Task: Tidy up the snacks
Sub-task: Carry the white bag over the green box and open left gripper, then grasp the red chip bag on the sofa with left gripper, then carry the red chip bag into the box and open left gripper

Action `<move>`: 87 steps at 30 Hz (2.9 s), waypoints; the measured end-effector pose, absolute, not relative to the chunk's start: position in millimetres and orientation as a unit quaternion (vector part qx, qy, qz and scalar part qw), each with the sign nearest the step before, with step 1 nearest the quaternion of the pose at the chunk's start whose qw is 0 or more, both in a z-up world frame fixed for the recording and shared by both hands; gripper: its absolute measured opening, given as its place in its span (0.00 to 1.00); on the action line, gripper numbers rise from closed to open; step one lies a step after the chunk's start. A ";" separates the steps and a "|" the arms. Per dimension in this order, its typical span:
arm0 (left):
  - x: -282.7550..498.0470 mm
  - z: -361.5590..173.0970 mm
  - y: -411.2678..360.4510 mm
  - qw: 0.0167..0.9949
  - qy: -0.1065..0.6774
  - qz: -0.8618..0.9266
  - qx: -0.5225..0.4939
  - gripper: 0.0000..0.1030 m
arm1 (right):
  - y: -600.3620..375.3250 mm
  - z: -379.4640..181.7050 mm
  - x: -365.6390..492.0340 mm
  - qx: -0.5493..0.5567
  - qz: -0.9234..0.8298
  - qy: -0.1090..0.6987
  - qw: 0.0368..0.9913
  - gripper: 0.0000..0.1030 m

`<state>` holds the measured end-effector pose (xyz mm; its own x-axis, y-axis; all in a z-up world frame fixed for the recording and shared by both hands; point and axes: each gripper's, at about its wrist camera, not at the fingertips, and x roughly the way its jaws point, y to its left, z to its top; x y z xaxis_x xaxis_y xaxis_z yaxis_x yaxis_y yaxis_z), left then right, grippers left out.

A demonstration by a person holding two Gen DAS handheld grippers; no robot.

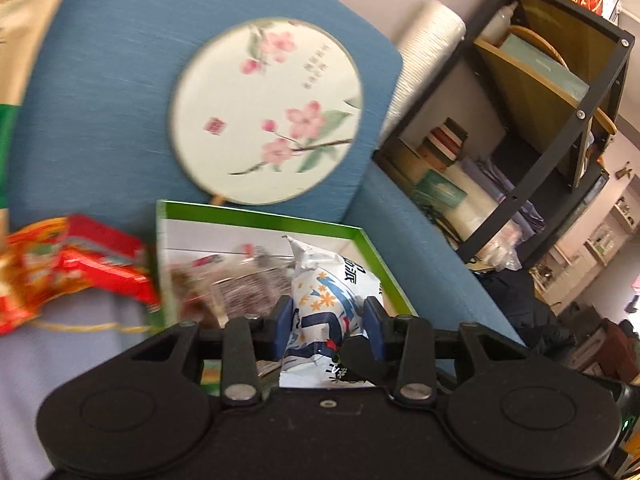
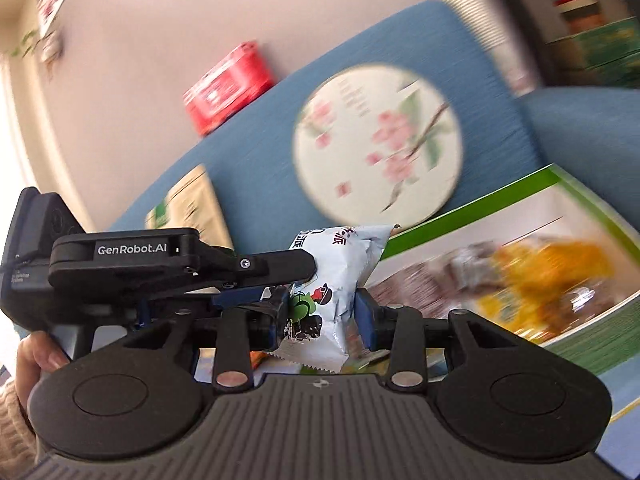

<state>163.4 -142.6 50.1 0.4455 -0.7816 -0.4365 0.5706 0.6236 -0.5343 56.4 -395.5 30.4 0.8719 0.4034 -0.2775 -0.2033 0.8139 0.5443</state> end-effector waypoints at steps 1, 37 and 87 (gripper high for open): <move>167.8 49.4 -150.0 0.832 0.340 -0.409 -0.159 0.39 | -400.5 29.7 57.5 0.261 0.154 0.191 0.934 0.61; 174.4 -6.4 13.8 0.918 0.328 -0.158 -0.159 1.00 | -289.2 15.3 38.0 0.071 0.263 0.208 0.939 0.97; 131.1 -24.6 31.7 0.834 0.433 -0.284 -0.190 0.22 | -258.1 -28.4 66.7 0.187 0.310 0.371 0.855 0.47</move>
